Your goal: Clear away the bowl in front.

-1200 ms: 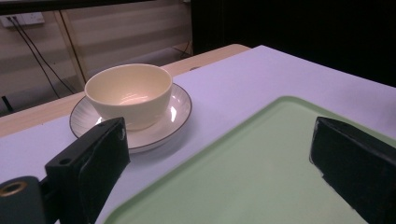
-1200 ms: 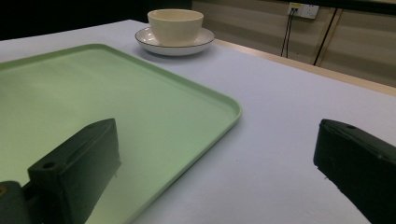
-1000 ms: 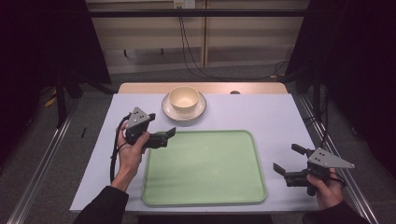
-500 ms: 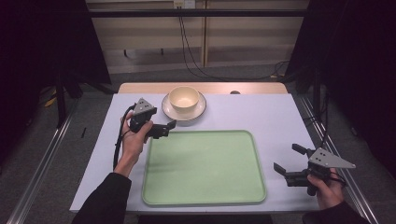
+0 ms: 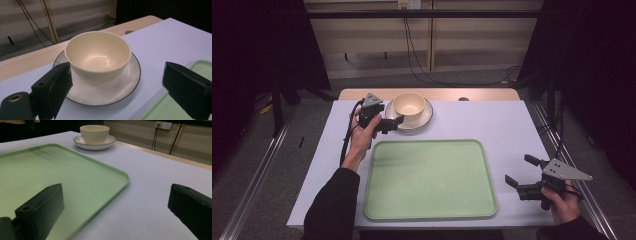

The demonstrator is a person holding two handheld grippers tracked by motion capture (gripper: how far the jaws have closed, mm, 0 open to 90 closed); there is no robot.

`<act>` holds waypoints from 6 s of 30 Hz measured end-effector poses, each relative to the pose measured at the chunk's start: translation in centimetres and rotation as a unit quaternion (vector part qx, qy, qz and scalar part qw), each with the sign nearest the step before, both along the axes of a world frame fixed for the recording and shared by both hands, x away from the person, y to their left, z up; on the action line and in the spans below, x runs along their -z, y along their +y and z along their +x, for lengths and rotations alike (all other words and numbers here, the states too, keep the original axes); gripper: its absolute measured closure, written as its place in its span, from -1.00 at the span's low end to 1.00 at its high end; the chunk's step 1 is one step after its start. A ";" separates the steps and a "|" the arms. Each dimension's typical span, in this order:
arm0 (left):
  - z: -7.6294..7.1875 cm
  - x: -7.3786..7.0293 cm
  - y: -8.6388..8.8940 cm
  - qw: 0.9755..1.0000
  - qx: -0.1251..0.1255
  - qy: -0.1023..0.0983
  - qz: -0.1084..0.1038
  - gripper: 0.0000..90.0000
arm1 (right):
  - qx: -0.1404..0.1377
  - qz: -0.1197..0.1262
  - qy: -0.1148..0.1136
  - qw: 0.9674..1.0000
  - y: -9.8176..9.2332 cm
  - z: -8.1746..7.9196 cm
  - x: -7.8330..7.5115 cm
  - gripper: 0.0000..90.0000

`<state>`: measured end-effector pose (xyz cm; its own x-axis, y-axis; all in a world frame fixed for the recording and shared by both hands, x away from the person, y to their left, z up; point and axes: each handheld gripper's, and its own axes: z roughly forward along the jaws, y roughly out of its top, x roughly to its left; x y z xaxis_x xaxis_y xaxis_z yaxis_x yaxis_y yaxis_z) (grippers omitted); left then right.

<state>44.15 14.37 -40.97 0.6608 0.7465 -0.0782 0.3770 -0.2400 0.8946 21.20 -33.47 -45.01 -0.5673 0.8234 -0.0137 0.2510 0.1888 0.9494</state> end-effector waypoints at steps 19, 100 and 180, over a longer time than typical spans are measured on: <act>5.2 0.3 -0.5 0.999 -0.029 0.037 0.021 -0.68 | -0.001 0.000 -0.002 1.000 0.0 0.0 0.1 -1.00; 10.5 4.1 -2.2 0.959 -0.109 0.259 0.035 0.86 | -0.004 0.002 0.007 1.000 0.0 0.0 0.1 -1.00; 4.5 -1.6 -1.5 0.976 -0.031 0.216 -0.014 0.85 | -0.005 0.003 -0.005 1.000 -0.1 -0.1 -0.1 -1.00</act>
